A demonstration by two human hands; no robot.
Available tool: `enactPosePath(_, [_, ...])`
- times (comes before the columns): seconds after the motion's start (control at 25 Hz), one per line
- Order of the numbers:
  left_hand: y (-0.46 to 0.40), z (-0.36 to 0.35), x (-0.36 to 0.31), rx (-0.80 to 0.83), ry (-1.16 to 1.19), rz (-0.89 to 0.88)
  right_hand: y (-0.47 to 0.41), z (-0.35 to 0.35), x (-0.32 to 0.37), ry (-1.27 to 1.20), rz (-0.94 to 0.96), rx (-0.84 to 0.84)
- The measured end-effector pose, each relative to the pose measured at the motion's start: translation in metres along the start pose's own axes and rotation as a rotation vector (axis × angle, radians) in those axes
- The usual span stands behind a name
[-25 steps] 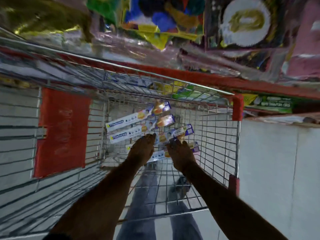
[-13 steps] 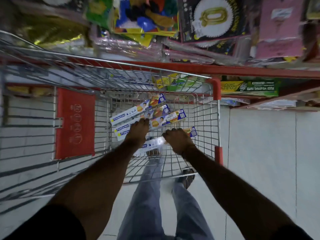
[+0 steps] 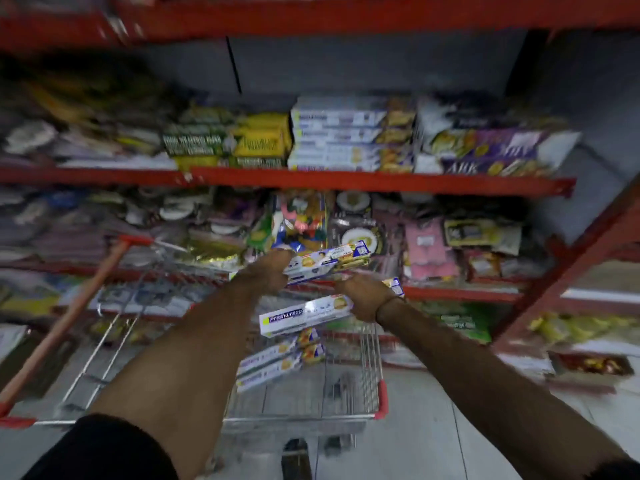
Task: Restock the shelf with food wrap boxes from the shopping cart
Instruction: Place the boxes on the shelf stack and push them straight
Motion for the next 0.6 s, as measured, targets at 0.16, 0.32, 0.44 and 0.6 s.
enactPosePath(0.16, [-0.007,0.101,-0.038,-0.135,-0.055,-0.064,0.008,0.085,-0.01,0.013,-0.032,-0.078])
enactPosePath(0.32, [-0.038,0.172,-0.06,-0.197,-0.13,-0.106,0.004,0.15,-0.021,-0.005,-0.062,-0.196])
enactPosePath(0.44, [-0.069,0.209,-0.075,-0.222,-0.235,-0.079,-0.002,0.18,-0.03,0.032,-0.091,-0.23])
enactPosePath(0.6, [-0.121,0.225,-0.081,-0.229,-0.381,-0.052,-0.016,0.192,-0.046,0.027,-0.127,-0.236])
Point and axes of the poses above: each hand's wrist, its own y-axis away from the middle knuckle, its own z-axis out of the back of the hand, x = y × z, the point moved 7 cm from there along -y, towards the middle knuckle, and after that the axes turned 5 degrees about -y, right-handed, at the moved point
